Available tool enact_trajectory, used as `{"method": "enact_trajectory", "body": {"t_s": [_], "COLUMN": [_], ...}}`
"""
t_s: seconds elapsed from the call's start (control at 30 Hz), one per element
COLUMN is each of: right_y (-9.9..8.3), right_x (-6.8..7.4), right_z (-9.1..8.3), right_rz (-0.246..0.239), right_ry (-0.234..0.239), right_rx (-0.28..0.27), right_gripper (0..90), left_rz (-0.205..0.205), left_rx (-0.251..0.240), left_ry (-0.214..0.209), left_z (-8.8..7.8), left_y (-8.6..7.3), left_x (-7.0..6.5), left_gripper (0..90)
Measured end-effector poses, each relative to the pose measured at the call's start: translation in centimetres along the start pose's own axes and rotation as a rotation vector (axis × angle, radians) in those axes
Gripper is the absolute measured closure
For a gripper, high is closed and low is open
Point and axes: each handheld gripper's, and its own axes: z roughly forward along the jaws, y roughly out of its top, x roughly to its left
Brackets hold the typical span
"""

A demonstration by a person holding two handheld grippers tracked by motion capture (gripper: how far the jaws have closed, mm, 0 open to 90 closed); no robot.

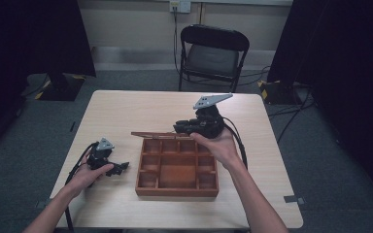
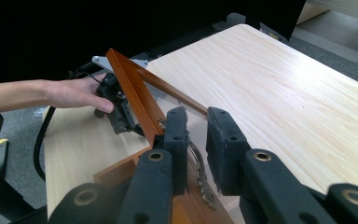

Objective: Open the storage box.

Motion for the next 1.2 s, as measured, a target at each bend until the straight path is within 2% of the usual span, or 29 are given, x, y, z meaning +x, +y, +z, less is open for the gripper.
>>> {"method": "enact_trajectory", "body": {"t_s": [0.53, 1.2], "right_y": [0.37, 0.35], "right_x": [-0.71, -0.77], "right_z": [0.05, 0.05], "right_rz": [0.023, 0.02], "right_ry": [0.009, 0.013], "right_rx": [-0.01, -0.011], "right_gripper": [78.0, 77.7], "left_rz": [0.001, 0.001], "left_rx": [0.0, 0.0], "left_ry": [0.0, 0.0], "left_z": [0.0, 0.0], "left_y": [0.0, 0.0], "left_x": [0.0, 0.0], "left_gripper": [0.0, 0.0]}}
